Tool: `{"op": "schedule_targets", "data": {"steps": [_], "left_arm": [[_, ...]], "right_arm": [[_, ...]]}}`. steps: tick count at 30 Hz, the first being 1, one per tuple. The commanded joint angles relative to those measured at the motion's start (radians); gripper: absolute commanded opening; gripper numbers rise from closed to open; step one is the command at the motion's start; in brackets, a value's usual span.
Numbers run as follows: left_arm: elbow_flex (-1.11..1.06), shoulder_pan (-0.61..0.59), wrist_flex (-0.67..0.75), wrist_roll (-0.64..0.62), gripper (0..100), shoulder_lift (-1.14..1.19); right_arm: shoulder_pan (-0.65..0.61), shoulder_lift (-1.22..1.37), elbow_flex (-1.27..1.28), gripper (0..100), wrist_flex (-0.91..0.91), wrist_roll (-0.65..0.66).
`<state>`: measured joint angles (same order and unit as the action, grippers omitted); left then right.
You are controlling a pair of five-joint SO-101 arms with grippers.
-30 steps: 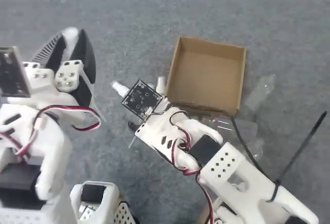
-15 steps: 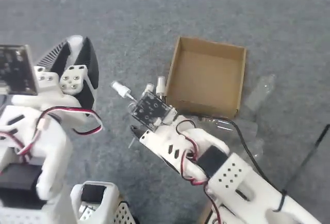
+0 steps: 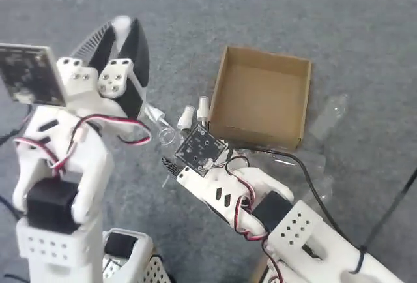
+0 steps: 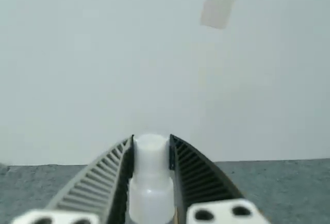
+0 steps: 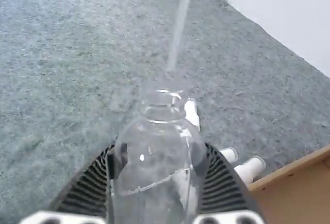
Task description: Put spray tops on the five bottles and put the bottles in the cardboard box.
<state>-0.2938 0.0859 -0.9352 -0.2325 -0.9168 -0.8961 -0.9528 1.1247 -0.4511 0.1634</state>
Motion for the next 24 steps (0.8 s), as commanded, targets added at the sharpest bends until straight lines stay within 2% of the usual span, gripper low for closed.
{"op": "schedule_targets", "data": {"steps": [1,7,12,15,20,24], "left_arm": [[-0.038,0.003,0.077,-0.014,1,0.003],[-0.139,0.005,0.068,-0.020,1,-0.006],[-0.170,0.051,-0.034,-0.021,1,-0.006],[-0.182,0.097,-0.098,-0.021,1,-0.006],[-0.191,0.106,-0.192,-0.015,1,-0.006],[-0.249,0.112,-0.161,-0.014,1,-0.006]], "right_arm": [[-0.004,-0.036,-0.008,0.6,0.024,0.008],[0.002,-0.041,-0.008,0.6,0.025,0.008],[0.002,-0.041,-0.008,0.6,0.035,0.002],[0.013,-0.041,-0.008,0.6,0.048,-0.081],[0.093,-0.042,0.015,0.6,0.147,-0.201],[0.101,-0.042,0.074,0.6,0.262,-0.207]]}}
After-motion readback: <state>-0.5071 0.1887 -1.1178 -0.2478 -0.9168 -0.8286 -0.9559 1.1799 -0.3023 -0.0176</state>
